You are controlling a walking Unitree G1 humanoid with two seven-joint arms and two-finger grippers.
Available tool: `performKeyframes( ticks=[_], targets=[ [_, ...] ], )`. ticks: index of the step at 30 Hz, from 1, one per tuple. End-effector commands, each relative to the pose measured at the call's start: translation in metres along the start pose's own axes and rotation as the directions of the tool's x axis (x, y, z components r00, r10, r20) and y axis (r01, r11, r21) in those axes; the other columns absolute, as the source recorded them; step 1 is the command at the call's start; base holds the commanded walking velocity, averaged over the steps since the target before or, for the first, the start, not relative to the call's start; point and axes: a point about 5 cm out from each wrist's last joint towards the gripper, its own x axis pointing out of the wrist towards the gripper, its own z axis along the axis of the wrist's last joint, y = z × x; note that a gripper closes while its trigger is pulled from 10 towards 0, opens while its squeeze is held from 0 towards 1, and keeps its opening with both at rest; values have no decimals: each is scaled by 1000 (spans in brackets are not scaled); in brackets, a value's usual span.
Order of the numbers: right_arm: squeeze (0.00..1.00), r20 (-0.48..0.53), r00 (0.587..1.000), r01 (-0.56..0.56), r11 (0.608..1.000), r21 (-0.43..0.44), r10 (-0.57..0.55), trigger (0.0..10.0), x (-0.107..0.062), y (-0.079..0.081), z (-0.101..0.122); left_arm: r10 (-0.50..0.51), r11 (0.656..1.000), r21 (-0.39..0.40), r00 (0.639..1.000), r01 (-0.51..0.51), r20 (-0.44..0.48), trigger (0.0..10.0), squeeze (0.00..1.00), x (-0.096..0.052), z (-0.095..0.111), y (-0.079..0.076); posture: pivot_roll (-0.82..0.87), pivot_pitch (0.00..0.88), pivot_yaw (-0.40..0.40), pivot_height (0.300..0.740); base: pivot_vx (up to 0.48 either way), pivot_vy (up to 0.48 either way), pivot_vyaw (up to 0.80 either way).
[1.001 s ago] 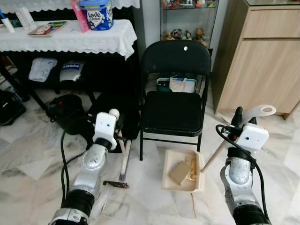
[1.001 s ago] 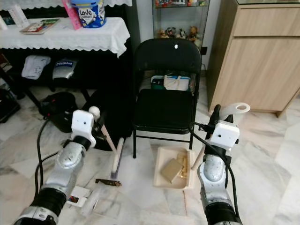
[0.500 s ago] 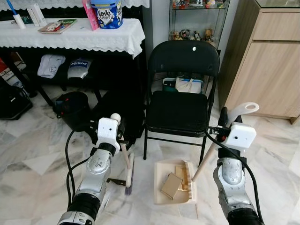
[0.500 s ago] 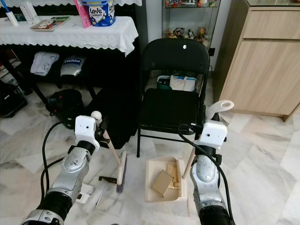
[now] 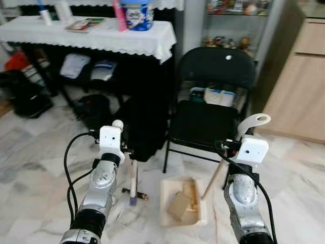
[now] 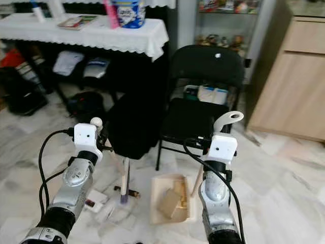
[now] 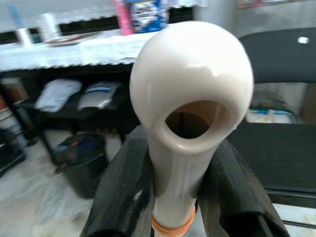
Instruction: Sweep floor
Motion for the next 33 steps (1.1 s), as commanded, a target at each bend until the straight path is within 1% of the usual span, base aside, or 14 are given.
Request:
performKeyframes(
  ticks=[1, 5, 9, 15, 22, 27, 33],
  targets=[
    [0, 74, 997, -6, 1000, 21, 4, 10000, 6, 5, 17, 7, 1000, 7, 999, -8, 50, 10000, 0, 4, 9, 2, -54, 0, 84, 740, 0, 0, 800],
    [0, 70, 998, -3, 1000, 15, 2, 10000, 8, 3, 17, 0, 1000, 1, 999, 0, 49, 10000, 0, 4, 9, -2, -61, 0, 78, 740, 0, 0, 800],
    [0, 71, 997, -7, 1000, 9, 6, 10000, 11, 1, 18, 32, 999, -5, 998, -32, 46, 10000, 0, 3, 7, 1, -60, 0, 61, 740, 0, 0, 800],
    [0, 72, 997, -27, 1000, 4, 27, 10000, 15, 0, 20, 53, 999, -9, 998, -53, 45, 10000, 0, 2, 6, 2, -54, 0, 44, 740, 0, 0, 800],
    [0, 66, 997, -48, 999, 7, 47, 10000, 16, 2, 19, 75, 997, -18, 997, -74, 27, 10000, 0, -4, -1, 2, -44, 0, 22, 740, 0, 0, 800],
    [0, 61, 997, -42, 999, 8, 42, 10000, 16, 0, 18, 79, 997, -25, 996, -78, 40, 10000, 0, -2, 2, 1, -34, 0, 23, 740, 0, 0, 800],
    [0, 72, 996, -49, 998, 31, 47, 10000, 18, 6, 20, 79, 997, -11, 996, -78, 45, 10000, 0, 0, 3, 4, -30, 0, 40, 740, 0, 0, 800]
  ],
)
